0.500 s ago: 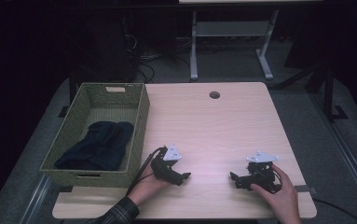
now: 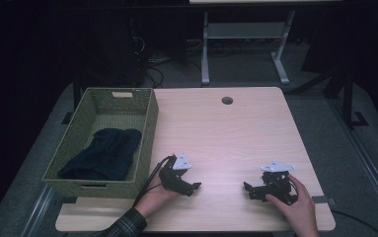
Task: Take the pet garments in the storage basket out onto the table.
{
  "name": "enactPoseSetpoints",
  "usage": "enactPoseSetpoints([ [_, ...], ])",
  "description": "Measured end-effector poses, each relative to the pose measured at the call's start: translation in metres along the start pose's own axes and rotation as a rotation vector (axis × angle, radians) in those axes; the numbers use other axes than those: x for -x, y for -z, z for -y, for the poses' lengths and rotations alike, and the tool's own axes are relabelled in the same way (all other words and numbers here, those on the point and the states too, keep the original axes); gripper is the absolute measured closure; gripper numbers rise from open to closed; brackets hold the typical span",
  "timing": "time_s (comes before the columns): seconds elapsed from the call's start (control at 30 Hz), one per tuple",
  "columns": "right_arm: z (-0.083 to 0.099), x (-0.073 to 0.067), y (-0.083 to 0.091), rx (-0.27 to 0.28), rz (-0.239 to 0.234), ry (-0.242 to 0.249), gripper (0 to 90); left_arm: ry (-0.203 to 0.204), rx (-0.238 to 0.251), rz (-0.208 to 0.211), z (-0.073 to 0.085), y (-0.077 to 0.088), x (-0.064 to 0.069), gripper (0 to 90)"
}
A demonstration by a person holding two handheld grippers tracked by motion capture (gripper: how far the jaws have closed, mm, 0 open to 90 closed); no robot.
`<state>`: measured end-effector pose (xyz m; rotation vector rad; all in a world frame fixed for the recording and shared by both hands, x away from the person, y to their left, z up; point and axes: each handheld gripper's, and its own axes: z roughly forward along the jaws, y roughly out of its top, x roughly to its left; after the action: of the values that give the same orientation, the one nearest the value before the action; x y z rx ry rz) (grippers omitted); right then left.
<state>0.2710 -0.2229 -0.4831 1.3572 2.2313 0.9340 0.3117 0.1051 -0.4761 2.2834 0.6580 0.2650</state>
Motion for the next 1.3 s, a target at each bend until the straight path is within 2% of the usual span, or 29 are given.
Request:
enactPoseSetpoints([
  [0.17,0.000,0.000,0.000,0.000,0.000,-0.001,0.4,0.021,-0.004,-0.007,0.000,0.003,-0.002,13.4],
  [0.57,0.000,0.000,0.000,-0.001,-0.002,0.004,0.4,0.035,0.000,-0.018,-0.001,0.011,-0.005,13.5],
  [1.2,0.000,0.001,0.000,-0.001,-0.004,0.007,0.4,0.025,0.009,-0.017,-0.006,0.018,-0.005,13.6],
  [1.3,0.000,0.001,0.000,-0.002,-0.005,0.008,0.4,0.049,0.020,0.000,-0.007,0.020,-0.006,13.6],
])
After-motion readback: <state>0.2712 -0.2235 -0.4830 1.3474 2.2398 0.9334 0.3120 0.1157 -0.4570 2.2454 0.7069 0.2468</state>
